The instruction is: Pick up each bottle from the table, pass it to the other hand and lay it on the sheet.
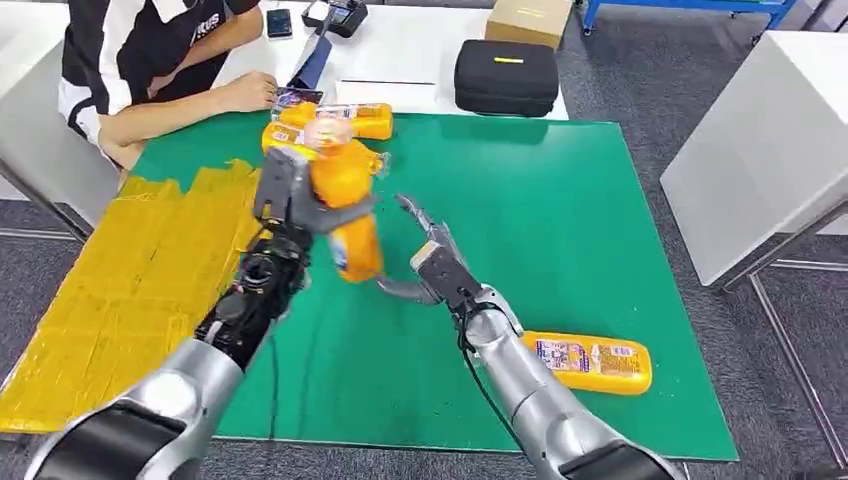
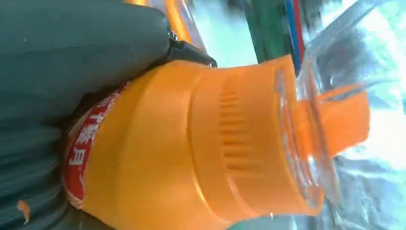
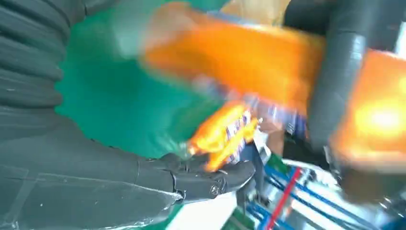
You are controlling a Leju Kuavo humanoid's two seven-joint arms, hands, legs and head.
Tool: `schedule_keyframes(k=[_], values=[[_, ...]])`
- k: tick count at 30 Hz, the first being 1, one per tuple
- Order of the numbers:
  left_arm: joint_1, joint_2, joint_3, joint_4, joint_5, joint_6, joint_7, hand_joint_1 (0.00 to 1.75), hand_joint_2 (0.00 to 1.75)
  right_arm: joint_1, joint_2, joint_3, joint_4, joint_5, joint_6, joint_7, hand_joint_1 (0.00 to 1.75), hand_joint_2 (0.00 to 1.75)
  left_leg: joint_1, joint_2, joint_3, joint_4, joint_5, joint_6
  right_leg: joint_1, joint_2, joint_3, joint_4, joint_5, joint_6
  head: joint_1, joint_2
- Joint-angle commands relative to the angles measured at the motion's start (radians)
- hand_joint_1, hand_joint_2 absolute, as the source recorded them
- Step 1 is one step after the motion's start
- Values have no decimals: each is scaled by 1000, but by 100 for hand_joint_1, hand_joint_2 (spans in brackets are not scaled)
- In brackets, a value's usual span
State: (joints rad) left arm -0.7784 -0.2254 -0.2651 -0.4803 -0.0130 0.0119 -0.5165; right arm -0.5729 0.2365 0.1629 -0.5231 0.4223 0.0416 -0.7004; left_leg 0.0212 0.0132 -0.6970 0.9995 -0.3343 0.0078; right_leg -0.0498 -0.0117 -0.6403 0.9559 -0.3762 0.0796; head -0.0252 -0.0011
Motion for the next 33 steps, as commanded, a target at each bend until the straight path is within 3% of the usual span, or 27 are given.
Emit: schedule_keyframes(k=[1,9,10,12,15,17,18,19,21,24,26,30,33], values=[[-70,49,27,96,-12,4,6,175,175,11,-38,45,-80,4,-4,2,0,175,1,-2,3,1,-2,1,1,-1,4,1,-3,-4,1,0],[-72,46,26,102,-24,30,14,175,175,12,-40,60,-82,32,-42,10,0,175,1,-1,5,2,-4,1,1,-1,7,1,-4,-6,1,0],[-71,53,52,116,-15,30,24,175,175,15,-47,69,-88,45,-51,13,0,0,0,-1,5,2,-3,1,1,-1,6,1,-4,-6,0,0],[-68,75,62,137,-38,78,20,175,175,30,-59,78,-118,65,-78,20,0,0,0,0,6,2,-4,1,1,0,6,1,-4,-6,0,0],[-74,98,-9,155,-244,446,23,175,175,96,-84,94,-242,127,-148,86,0,0,0,0,7,1,-4,1,1,0,8,1,-4,-6,0,0],[-74,117,-7,158,-302,486,57,175,175,144,-109,106,-326,197,-207,159,0,0,0,-1,3,0,-2,1,1,-2,4,0,-2,-4,0,0],[-78,134,-59,172,-423,622,102,175,175,184,-127,99,-390,220,-221,186,0,0,1,-1,8,1,-5,1,1,-1,8,1,-5,-6,0,0],[-77,147,-83,181,-489,667,150,175,175,217,-141,90,-438,234,-239,205,0,0,1,-1,6,0,-4,1,1,-1,6,0,-4,-5,0,0],[-58,191,-108,156,-659,686,262,175,175,278,-177,74,-519,257,-248,237,0,0,1,-3,8,0,-5,1,1,-3,10,0,-6,-6,1,0],[33,199,130,19,-1182,686,395,175,175,332,-214,53,-573,358,-357,308,0,0,0,-1,7,0,-5,1,0,-1,8,-1,-5,-6,0,0],[45,208,172,22,-1347,686,450,175,175,377,-239,36,-618,368,-352,318,0,0,0,-1,3,-1,-3,1,0,-1,5,-1,-3,-4,0,0],[-7,254,43,202,-1558,675,630,175,175,434,-251,3,-681,403,-362,337,0,0,0,-2,7,1,-6,0,0,-2,8,1,-7,-7,0,0],[-6,256,43,203,-1558,677,631,175,175,434,-251,2,-682,404,-361,337,0,0,0,-1,7,1,-7,-1,0,0,6,1,-6,-7,1,0]])
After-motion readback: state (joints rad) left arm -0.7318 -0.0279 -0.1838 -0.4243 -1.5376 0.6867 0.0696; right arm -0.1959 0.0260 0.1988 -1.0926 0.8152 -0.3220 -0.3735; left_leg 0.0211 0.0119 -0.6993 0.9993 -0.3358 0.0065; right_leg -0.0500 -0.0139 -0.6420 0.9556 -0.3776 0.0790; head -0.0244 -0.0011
